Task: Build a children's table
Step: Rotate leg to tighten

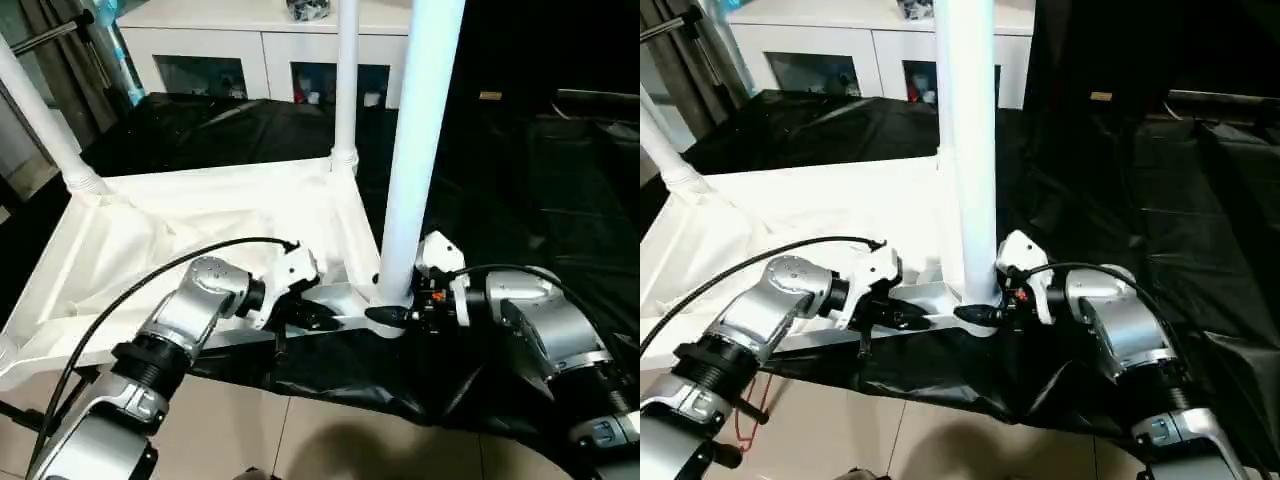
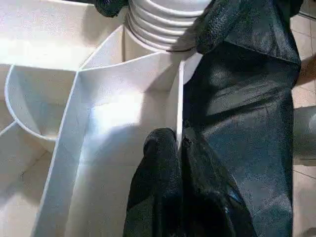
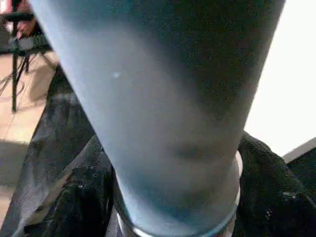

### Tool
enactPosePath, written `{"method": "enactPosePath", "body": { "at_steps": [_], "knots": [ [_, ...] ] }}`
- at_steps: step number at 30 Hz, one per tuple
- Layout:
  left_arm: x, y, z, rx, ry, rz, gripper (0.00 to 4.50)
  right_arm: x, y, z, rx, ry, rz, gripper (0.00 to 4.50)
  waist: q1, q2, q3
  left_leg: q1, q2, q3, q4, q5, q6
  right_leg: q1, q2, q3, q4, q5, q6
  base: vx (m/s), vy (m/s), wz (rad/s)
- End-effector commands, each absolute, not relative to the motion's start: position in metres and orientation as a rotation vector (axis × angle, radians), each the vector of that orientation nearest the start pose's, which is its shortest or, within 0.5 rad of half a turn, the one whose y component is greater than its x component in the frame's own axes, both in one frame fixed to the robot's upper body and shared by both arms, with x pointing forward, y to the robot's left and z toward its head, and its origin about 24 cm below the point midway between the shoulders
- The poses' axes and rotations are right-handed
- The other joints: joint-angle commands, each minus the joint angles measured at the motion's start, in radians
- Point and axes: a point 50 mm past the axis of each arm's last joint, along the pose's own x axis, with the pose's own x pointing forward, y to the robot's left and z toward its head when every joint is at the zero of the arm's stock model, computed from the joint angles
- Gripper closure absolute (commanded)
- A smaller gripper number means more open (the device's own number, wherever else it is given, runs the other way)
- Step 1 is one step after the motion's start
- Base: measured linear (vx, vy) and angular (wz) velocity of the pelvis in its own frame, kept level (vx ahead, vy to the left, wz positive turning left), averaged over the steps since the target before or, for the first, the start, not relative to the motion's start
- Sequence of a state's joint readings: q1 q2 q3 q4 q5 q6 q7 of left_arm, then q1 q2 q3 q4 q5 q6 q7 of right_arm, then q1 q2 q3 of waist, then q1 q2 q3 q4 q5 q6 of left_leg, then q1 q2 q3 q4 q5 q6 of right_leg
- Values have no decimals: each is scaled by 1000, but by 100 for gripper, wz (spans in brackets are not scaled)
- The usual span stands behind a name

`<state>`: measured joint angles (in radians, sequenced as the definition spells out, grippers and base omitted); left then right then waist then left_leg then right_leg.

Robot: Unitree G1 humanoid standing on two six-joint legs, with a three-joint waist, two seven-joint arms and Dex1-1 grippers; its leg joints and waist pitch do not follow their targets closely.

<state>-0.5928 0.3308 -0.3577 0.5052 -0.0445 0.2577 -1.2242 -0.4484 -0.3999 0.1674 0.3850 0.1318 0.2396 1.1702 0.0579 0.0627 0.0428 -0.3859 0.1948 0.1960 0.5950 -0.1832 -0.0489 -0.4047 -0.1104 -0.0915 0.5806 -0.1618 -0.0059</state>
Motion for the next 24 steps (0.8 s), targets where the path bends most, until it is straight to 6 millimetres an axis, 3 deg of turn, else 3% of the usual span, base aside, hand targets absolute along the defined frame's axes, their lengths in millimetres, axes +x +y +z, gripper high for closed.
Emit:
{"method": "enactPosePath", "body": {
  "at_steps": [1,3,4,6,7,9,11,12,15,16,17,22,23,24],
  "knots": [
    [313,93,76,292,349,-1450,450,292,-146,37,-129,448,1238,174,-4,-10,-70,19,36,-13,-67,-178,79,54,-39,40,-52,-169,-250,0,0,0],
    [313,94,76,273,343,-1440,450,291,-147,30,-82,443,1197,174,-4,-4,-70,19,35,-14,-68,-185,76,54,-38,38,-51,-173,-250,0,0,0],
    [313,94,75,267,341,-1436,450,291,-147,25,-62,448,1173,174,-4,6,-70,19,35,-16,-68,-194,71,55,-39,38,-51,-176,-251,0,0,0],
    [313,95,75,268,339,-1427,450,290,-148,19,-47,443,1145,175,-8,-2,-71,19,35,-15,-69,-204,65,56,-37,37,-51,-166,-253,0,0,0],
    [313,95,75,268,338,-1424,450,290,-148,18,-43,439,1139,175,-8,8,-69,19,34,-17,-70,-216,60,55,-38,36,-51,-173,-253,0,0,0],
    [314,96,75,271,337,-1416,450,289,-149,15,-36,438,1122,175,-13,2,-68,19,33,-16,-71,-232,56,56,-36,36,-54,-182,-252,0,0,0],
    [314,97,74,272,339,-1411,450,288,-149,11,-34,442,1106,175,-15,4,-68,20,33,-16,-72,-244,52,56,-37,36,-56,-194,-250,0,0,0],
    [314,98,74,271,342,-1408,450,286,-149,6,-24,447,1086,175,-17,13,-68,19,32,-18,-73,-249,50,57,-37,35,-55,-197,-249,0,0,0],
    [314,99,74,268,344,-1404,450,287,-148,2,-7,441,1042,175,-24,10,-67,17,31,-18,-74,-267,47,57,-37,35,-57,-201,-251,0,0,0],
    [315,99,74,261,345,-1398,450,289,-148,0,-5,441,1012,175,-28,10,-67,16,31,-20,-75,-271,45,59,-37,34,-57,-212,-248,0,0,0],
    [315,98,74,249,345,-1388,450,291,-147,-2,-6,441,974,175,-31,18,-66,19,31,-20,-75,-286,39,54,-36,34,-61,-223,-245,0,0,0],
    [328,90,74,196,343,-1258,450,304,-141,-17,-4,488,720,176,-57,18,-61,20,25,-23,-78,-336,13,52,-35,31,-68,-301,-232,0,0,0],
    [334,84,73,186,343,-1184,450,309,-134,-22,-5,514,627,176,-59,11,-62,22,24,-22,-77,-346,13,51,-36,31,-73,-328,-224,0,0,0],
    [334,84,73,186,343,-1184,450,309,-134,-22,-5,514,627,176,-60,15,-60,24,24,-23,-76,-352,11,48,-37,31,-72,-342,-222,0,0,0]
  ]
}}
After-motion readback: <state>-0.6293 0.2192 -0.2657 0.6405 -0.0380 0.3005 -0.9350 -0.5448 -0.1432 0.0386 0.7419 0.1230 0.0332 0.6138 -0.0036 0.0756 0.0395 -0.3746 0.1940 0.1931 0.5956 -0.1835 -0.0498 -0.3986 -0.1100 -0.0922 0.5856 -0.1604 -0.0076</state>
